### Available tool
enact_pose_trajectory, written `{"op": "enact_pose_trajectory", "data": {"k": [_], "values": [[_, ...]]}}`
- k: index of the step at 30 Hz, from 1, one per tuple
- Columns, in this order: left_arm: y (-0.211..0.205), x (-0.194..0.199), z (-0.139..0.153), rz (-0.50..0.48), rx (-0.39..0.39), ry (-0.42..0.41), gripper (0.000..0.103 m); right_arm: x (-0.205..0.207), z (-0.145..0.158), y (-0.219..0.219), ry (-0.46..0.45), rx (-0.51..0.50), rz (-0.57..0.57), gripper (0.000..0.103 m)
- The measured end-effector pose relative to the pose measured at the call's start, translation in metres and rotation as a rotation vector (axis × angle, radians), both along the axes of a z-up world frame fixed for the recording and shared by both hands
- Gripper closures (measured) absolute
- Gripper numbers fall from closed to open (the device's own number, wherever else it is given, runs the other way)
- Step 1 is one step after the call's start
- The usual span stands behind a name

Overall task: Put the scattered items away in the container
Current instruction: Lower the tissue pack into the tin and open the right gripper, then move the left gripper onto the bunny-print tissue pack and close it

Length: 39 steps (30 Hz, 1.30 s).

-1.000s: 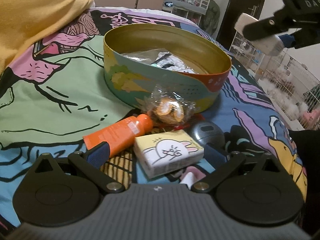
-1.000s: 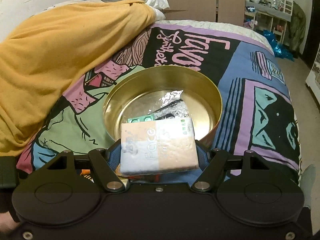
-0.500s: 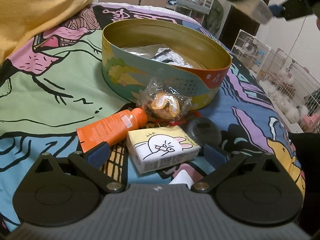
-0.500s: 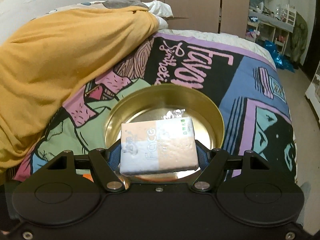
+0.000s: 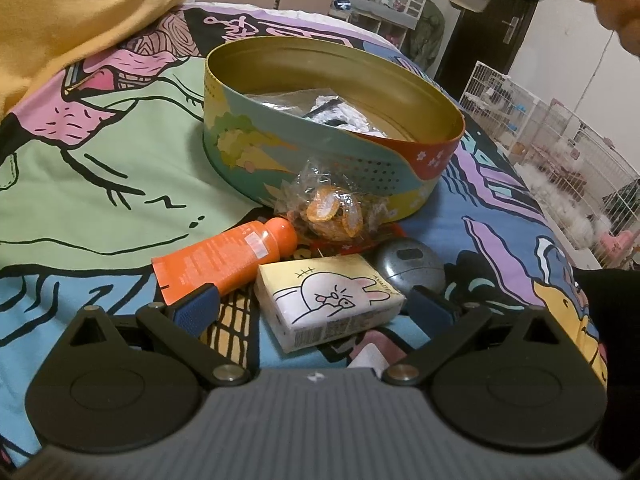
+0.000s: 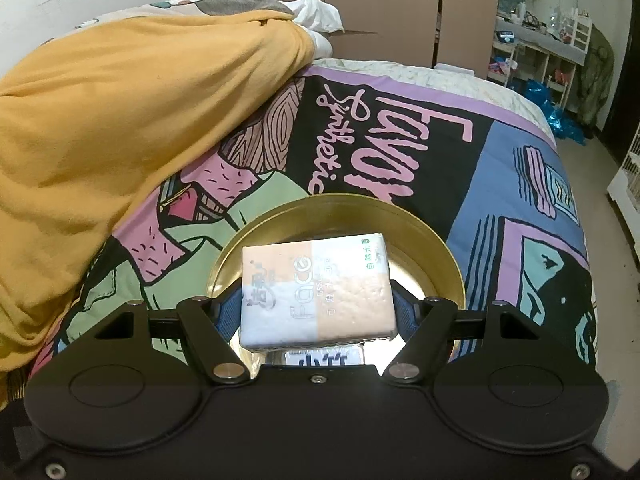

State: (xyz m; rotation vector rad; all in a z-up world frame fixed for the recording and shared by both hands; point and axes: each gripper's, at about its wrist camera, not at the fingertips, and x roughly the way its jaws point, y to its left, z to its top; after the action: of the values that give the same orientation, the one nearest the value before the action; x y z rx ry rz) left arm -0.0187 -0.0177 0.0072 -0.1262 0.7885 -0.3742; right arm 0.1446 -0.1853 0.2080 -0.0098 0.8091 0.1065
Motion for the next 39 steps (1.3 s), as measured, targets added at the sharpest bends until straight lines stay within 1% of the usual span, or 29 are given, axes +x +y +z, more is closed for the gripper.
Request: {"op": "enact_pose_trajectory", "data": {"k": [5, 6, 8, 10, 12, 15, 19, 24, 30, 36, 39], "values": [[0.001, -0.001, 0.001, -0.006, -0.009, -0.008, 0.000, 0.019, 0.005, 0.007, -0.003, -0.009, -0.020, 0.032], [0.001, -0.001, 0.001, -0.007, -0.008, -0.007, 0.000, 0.023, 0.006, 0.007, -0.009, -0.010, -0.033, 0.030], [0.002, 0.000, 0.000, -0.007, -0.010, -0.007, 0.000, 0.028, 0.010, 0.007, -0.039, -0.033, -0.080, 0.007], [0.003, 0.000, 0.000, -0.005, -0.012, -0.007, 0.000, 0.025, 0.015, 0.007, -0.103, -0.062, -0.140, 0.000], [0.003, 0.000, 0.000, -0.004, -0.012, -0.007, 0.000, 0.021, 0.018, 0.004, -0.124, -0.061, -0.147, 0.000], [0.002, 0.000, -0.001, -0.007, -0.007, -0.006, 0.000, 0.014, 0.015, -0.005, -0.097, -0.039, -0.129, 0.000], [-0.001, 0.000, -0.002, -0.020, 0.013, -0.007, 0.000, -0.006, 0.003, -0.016, -0.082, -0.058, -0.112, 0.000], [-0.008, -0.002, -0.005, -0.051, 0.052, -0.015, 0.000, -0.039, -0.019, -0.035, -0.049, -0.060, -0.105, 0.000], [-0.016, -0.003, -0.008, -0.080, 0.090, -0.019, 0.000, -0.086, -0.051, -0.066, -0.019, -0.029, -0.145, 0.000], [-0.019, -0.004, -0.010, -0.083, 0.110, -0.017, 0.000, -0.127, -0.082, -0.095, -0.017, -0.039, -0.206, 0.000], [-0.021, -0.005, -0.011, -0.088, 0.126, -0.021, 0.000, -0.142, -0.095, -0.100, -0.025, -0.078, -0.230, 0.000]]}}
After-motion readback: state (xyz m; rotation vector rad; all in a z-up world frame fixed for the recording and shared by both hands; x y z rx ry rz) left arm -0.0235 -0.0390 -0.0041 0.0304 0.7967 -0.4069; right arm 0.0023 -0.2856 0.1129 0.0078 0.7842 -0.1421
